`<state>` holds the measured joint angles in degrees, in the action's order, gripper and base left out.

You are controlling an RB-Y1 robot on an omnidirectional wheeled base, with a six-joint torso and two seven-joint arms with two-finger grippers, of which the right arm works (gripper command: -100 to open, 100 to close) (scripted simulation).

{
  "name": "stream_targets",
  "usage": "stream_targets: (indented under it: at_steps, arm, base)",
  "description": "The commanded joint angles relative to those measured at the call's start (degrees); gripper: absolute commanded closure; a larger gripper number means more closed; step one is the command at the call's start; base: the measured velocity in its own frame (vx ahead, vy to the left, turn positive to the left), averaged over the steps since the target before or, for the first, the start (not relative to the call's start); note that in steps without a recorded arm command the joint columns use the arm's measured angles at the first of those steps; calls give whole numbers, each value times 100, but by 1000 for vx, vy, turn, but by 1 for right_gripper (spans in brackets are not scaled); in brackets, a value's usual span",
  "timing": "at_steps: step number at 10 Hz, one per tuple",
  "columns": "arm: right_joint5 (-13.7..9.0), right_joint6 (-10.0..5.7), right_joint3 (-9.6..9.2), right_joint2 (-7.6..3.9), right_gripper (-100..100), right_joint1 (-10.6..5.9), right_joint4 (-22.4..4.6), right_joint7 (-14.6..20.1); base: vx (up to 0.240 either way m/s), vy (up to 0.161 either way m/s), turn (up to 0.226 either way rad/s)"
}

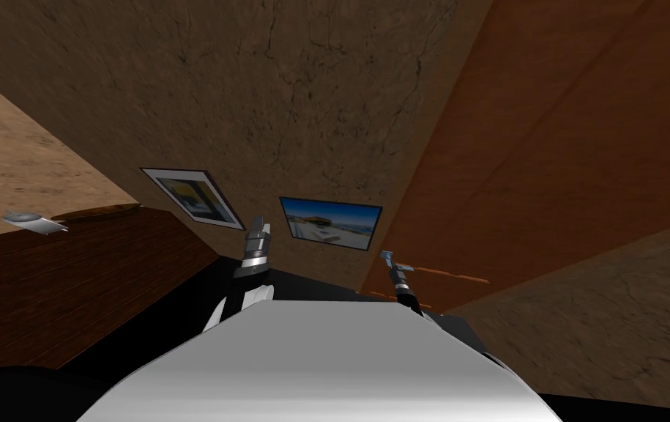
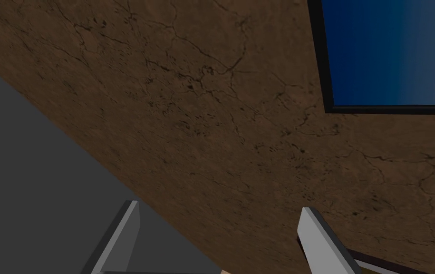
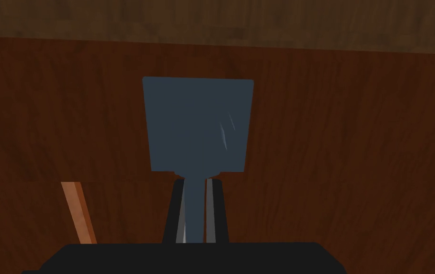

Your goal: Pull the door open

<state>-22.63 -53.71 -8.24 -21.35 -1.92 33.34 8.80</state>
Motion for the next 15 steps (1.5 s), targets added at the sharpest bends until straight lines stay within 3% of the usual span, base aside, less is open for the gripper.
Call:
stream_targets:
  at_steps: [1, 4, 13, 14, 15]
  arm:
    - [2, 20, -8, 10, 100, 17, -13, -1]
    - [2, 20, -8, 10, 100, 17, -13, -1]
    - [175, -378, -587, -483, 100, 390, 148, 568]
    - [187, -405, -624, -515, 100, 414, 159, 605]
    - [190, -397, -616, -471, 100, 368, 115, 585]
  base:
    - [-33, 7, 5]
    - [-11, 2, -1]
    - [-183, -53, 114]
    - [-226, -48, 83]
    - [-106, -14, 20]
